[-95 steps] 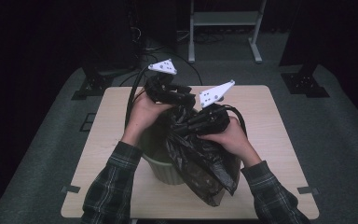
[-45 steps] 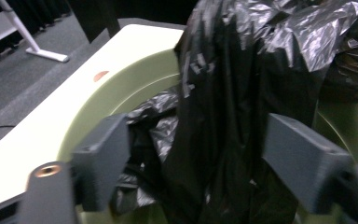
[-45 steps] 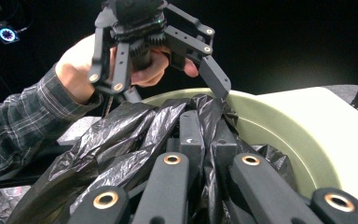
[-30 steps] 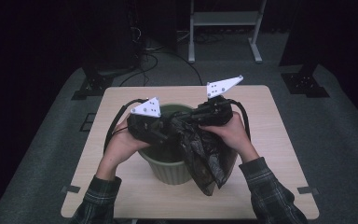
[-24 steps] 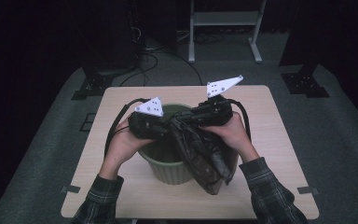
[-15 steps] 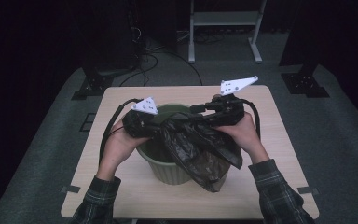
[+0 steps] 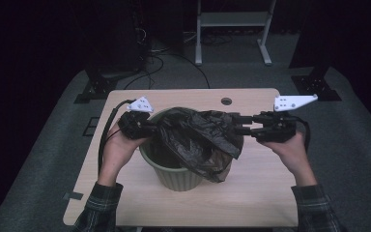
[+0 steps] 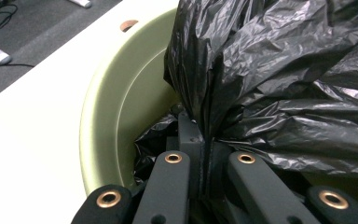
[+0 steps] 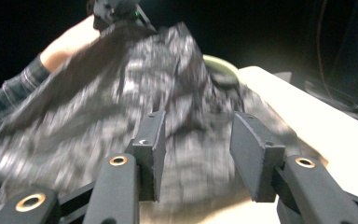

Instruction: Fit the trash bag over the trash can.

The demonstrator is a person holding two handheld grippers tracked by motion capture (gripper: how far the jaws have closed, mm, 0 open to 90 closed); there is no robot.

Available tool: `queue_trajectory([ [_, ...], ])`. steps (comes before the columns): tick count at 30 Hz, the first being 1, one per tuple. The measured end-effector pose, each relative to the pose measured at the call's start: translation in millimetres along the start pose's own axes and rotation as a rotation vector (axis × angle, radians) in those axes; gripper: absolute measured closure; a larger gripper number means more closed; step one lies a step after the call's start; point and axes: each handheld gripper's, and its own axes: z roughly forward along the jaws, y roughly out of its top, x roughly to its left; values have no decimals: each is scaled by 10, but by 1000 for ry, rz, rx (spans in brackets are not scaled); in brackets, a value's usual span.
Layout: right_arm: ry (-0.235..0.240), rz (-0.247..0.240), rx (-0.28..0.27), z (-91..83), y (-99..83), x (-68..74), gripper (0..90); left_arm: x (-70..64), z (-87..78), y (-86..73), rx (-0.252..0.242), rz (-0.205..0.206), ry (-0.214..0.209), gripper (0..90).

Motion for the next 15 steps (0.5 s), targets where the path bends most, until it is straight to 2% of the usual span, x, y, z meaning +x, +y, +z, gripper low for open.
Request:
queue_trajectory([
  [3, -10, 12, -1, -109, -130, 39, 552, 2, 2, 0, -7, -9, 0, 883],
  [8, -13, 21, 14, -160, -269, 90, 552, 13, 1, 3, -6, -18, 6, 883],
  [15, -23, 20, 20, -161, -317, 120, 552, 15, 9, 11, 2, -17, -4, 881],
])
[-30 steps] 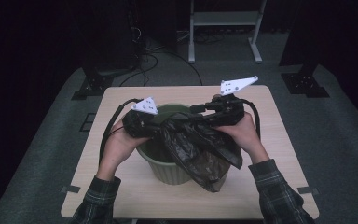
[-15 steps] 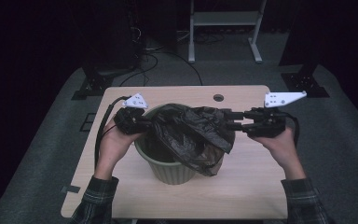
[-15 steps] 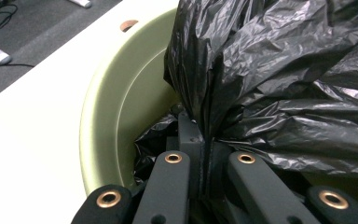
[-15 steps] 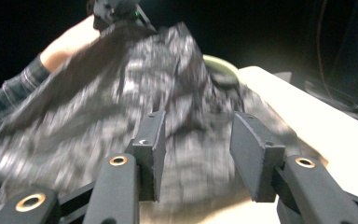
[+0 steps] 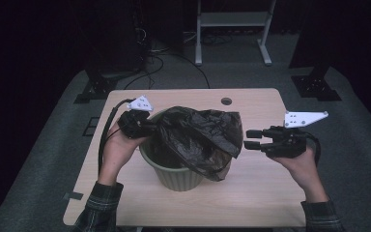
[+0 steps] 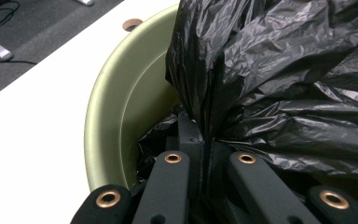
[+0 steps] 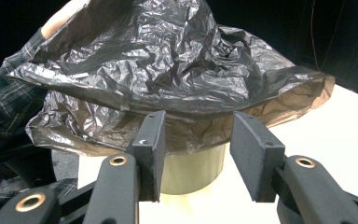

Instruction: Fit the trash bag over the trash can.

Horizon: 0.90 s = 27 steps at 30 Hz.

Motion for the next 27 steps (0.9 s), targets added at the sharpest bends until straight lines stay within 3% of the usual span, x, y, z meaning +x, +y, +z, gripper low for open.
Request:
queue_trajectory([
  [7, -1, -13, 4, 62, 50, 4, 554, -11, 22, 10, 7, 6, -9, 880],
  [11, 20, -30, 5, 110, 88, 14, 699, -24, 38, 8, 8, 10, -15, 878],
  [17, 16, -5, -16, 39, 34, -27, 642, 7, 29, 13, 3, 1, -18, 879],
  [21, 1, 1, 3, -41, -32, -4, 625, 27, 20, 19, -1, -3, -14, 878],
  [27, 5, 10, 21, 5, -48, -17, 601, 15, 28, 22, -3, -1, -18, 878],
])
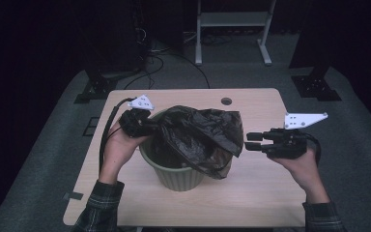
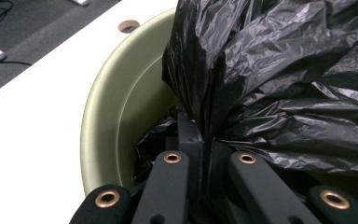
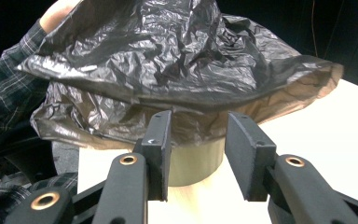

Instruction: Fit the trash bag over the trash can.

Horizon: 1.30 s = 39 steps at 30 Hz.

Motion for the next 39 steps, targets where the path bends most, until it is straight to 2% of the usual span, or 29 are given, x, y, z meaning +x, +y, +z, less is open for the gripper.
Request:
queue_trajectory([
  [3, -32, -17, 15, 46, 27, 15, 588, 2, 11, -5, 4, 0, -2, 878],
  [7, -29, -32, 0, 91, 78, 41, 590, -5, 25, 0, 11, 10, -4, 878],
  [8, -19, -32, -6, 102, 94, 46, 621, -14, 32, 2, 14, 11, -7, 878],
  [12, 20, -62, -10, 175, 160, 70, 856, -55, 76, 7, 26, 33, -15, 873],
  [14, 25, -77, -28, 196, 206, 74, 900, -78, 104, 12, 31, 47, -18, 869],
  [17, 42, -76, -68, 228, 307, 58, 900, -118, 163, 22, 52, 71, -24, 856],
  [22, 66, -86, -82, 393, 487, 37, 900, -140, 210, 23, 58, 77, -31, 851],
  [25, 64, -83, -106, 366, 514, 33, 824, -103, 202, 7, 54, 67, -33, 851],
  [29, 34, -62, -106, 149, 429, 34, 729, -78, 190, 10, 45, 60, -32, 852],
  [33, 10, -35, -76, -15, 275, 24, 669, -70, 176, 8, 36, 54, -30, 852],
  [36, -47, -40, -25, -96, 146, 29, 616, -69, 176, 8, 35, 52, -30, 852],
  [39, -52, -29, -7, -152, 42, 22, 590, -60, 175, 8, 36, 48, -30, 852],
])
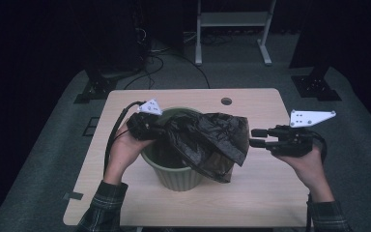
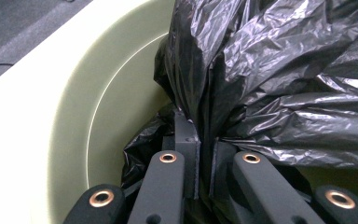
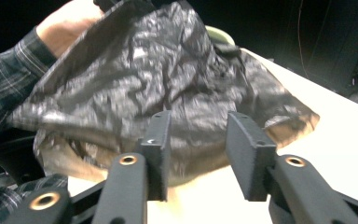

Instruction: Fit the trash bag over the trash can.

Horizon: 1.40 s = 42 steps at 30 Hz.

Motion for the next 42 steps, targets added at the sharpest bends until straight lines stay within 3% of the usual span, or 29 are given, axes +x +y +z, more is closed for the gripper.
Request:
queue_trajectory([
  [5, 3, 15, 7, -4, -76, -11, 548, 8, -7, 14, 1, -2, 3, 852],
  [10, 1, 4, 24, 101, -58, 2, 521, 6, -13, 18, 3, 2, 3, 852],
  [11, 3, 3, 29, 127, -49, 3, 539, 4, -12, 18, 4, 5, 3, 852],
  [15, 41, -7, 26, 238, -14, 9, 814, -11, 6, 15, 7, 9, -3, 851],
  [17, 53, -22, 16, 291, 19, 23, 890, -21, 20, 17, 10, 10, -6, 851],
  [22, 96, -26, -15, 438, 124, 22, 900, -35, 37, 14, 14, 14, -12, 847],
  [24, 85, -28, -18, 461, 136, 16, 900, -19, 23, 0, 10, 10, -11, 847],
  [26, 84, -21, -28, 435, 122, 6, 782, -9, 12, -9, 2, 8, -15, 847],
  [29, 54, -4, -39, 322, 66, -21, 730, -4, 2, -8, 0, 9, -8, 847],
  [32, 38, 57, -67, 175, -3, -91, 659, -10, -1, -10, -1, 11, -4, 847],
  [35, 22, 84, -83, 66, -37, -128, 611, -26, 4, -14, 1, 13, 0, 846],
  [39, 13, 97, -64, 7, -68, -145, 588, -31, 9, -13, 3, 14, 1, 847],
  [42, -3, 77, -24, 40, -92, -124, 567, -27, 10, -14, 1, 12, -1, 847],
])
